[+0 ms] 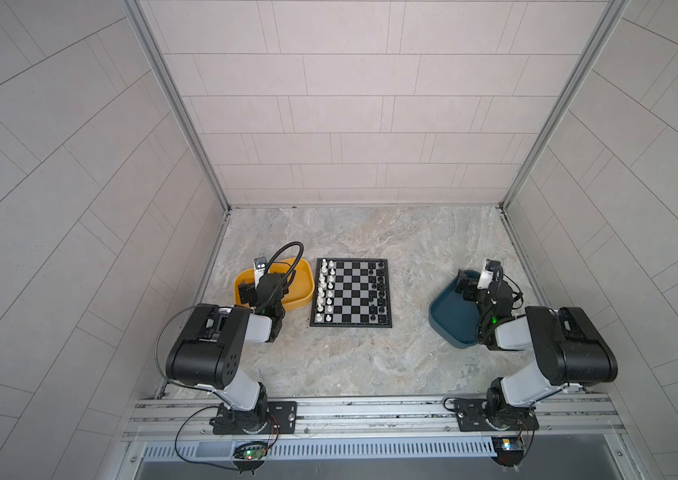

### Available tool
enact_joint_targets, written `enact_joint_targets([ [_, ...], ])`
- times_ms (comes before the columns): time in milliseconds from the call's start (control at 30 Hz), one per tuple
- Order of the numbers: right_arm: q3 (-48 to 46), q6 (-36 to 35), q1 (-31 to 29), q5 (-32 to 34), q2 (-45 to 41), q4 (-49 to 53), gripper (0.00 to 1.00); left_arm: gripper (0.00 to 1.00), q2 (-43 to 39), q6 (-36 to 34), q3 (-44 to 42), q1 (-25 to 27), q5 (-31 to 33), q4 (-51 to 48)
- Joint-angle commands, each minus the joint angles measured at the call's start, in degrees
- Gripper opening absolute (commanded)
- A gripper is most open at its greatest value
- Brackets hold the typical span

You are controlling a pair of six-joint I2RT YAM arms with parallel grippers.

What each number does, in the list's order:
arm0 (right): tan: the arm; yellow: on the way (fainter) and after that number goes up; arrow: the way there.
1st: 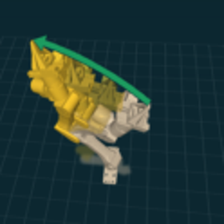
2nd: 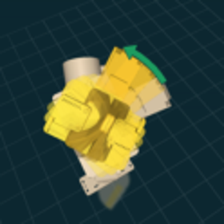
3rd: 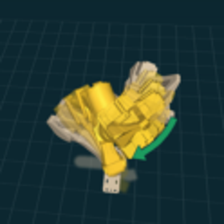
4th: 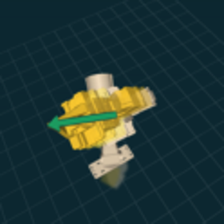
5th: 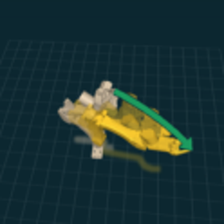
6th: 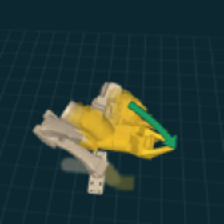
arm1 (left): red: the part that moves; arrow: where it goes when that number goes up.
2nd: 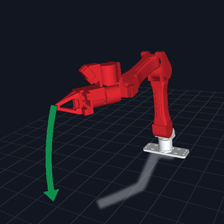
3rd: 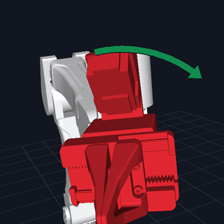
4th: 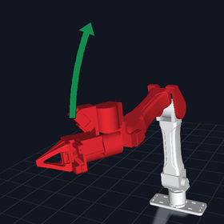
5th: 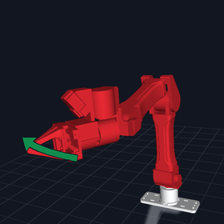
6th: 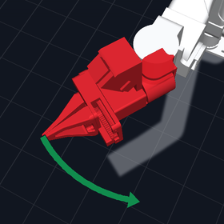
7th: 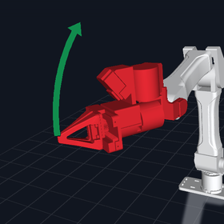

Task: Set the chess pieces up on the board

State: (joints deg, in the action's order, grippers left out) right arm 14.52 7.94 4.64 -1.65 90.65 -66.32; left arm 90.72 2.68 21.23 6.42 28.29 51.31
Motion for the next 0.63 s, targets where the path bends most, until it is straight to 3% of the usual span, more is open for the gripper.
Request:
enact_joint_targets([
  [0, 0.1, -1.9, -0.8, 0.0, -0.3, -1.3, 0.99, 1.0, 0.5, -0.4, -0.1, -0.5, -0.3, 5.2],
  [467, 3.0, -3.1, -1.2, -1.4, 0.5, 2.7, 0.99, 1.0, 0.5, 0.2, 0.7, -1.5, -1.9, 3.3],
  [500, 5.4, -4.4, -2.5, -0.1, 0.3, 8.6, 0.99, 1.0, 0.5, 0.2, 0.7, -1.5, -1.9, 3.4],
  [533, 7.9, -6.6, -5.7, 6.4, -0.8, 15.1, 0.99, 1.0, 0.5, 0.1, 0.7, -1.5, -1.9, 3.5],
  [600, 8.5, -6.3, -7.1, 9.9, -1.6, 17.2, 0.99, 1.0, 0.4, 0.1, 0.6, -1.5, -1.8, 3.6],
])
